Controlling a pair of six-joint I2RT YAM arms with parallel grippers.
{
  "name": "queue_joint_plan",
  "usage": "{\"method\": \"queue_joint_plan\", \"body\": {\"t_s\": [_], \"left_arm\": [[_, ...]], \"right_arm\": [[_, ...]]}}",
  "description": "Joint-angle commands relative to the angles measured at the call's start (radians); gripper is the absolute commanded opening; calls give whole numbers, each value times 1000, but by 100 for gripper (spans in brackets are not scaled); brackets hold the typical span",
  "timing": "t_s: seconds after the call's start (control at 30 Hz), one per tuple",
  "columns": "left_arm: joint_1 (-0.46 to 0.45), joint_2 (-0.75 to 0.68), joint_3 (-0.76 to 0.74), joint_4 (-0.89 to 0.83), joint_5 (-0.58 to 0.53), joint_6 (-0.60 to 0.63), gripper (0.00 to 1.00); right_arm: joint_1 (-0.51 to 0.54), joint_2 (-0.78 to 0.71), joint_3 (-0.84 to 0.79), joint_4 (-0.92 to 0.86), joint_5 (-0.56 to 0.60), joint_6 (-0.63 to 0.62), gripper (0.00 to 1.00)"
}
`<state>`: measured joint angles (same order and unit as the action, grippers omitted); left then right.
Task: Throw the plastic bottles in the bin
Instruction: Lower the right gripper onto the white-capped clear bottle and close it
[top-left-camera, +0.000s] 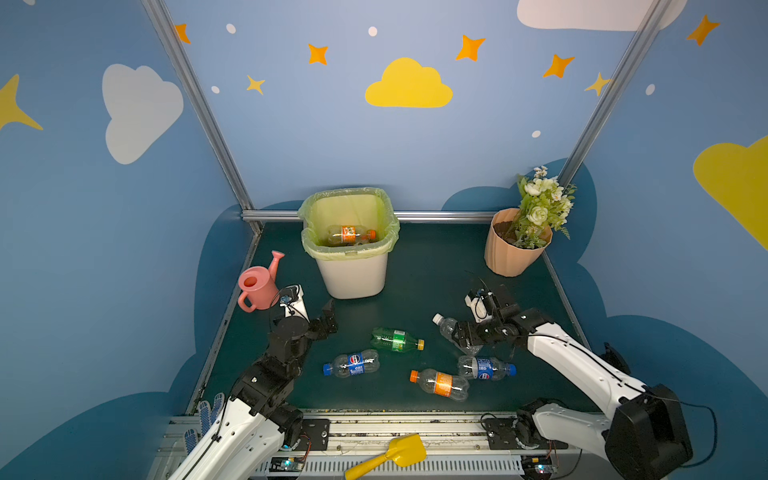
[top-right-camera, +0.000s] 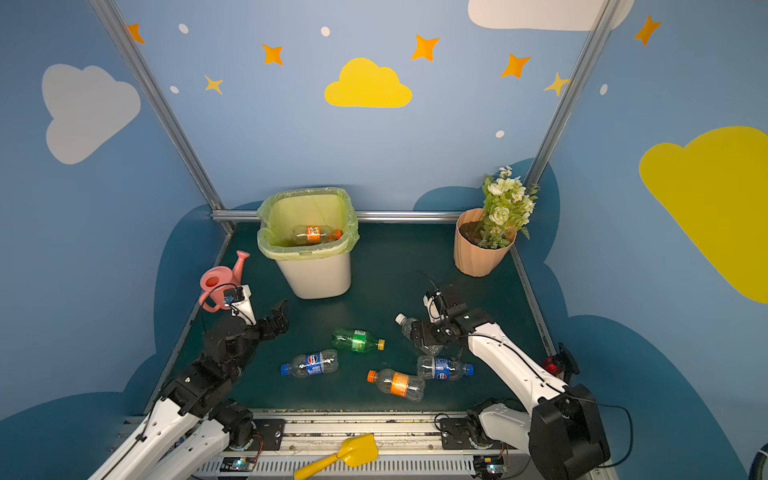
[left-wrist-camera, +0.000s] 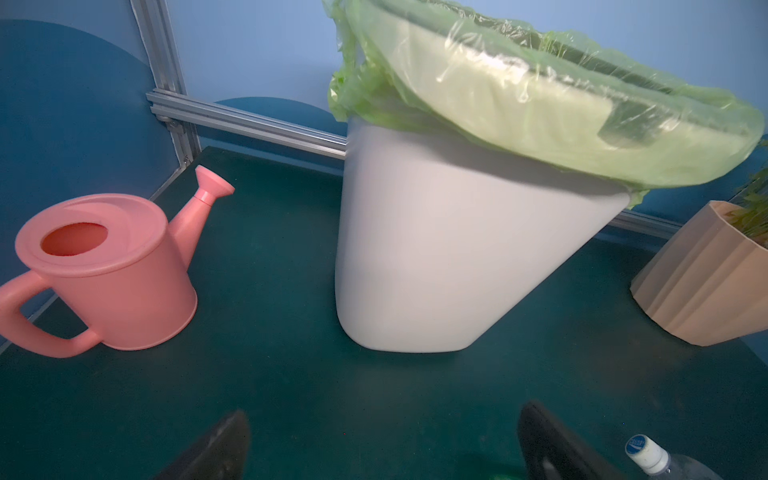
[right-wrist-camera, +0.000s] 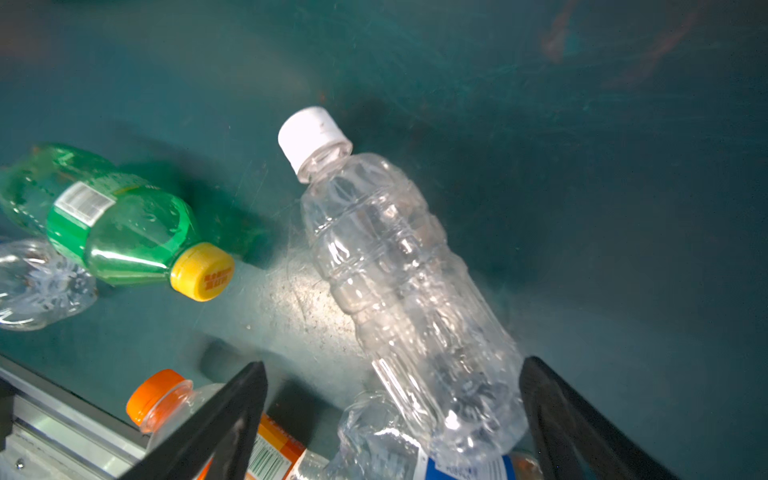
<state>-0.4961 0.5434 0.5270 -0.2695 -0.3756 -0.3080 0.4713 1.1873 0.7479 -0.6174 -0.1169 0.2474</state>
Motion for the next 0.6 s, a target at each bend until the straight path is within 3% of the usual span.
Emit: {"method": "queue_joint_plan", "body": {"t_s": [0.0, 0.27, 0.57], "left_arm": [[-3, 6, 5, 11, -6, 0, 100], [-2, 6, 8, 12, -5, 0, 100], [-2, 5, 7, 6, -11, 1, 100]], "right_arm": [[27, 37, 13, -10, 4, -35, 94], [82, 150, 90, -81, 127, -87, 94], [99, 266, 159, -99, 173, -136, 92]]}}
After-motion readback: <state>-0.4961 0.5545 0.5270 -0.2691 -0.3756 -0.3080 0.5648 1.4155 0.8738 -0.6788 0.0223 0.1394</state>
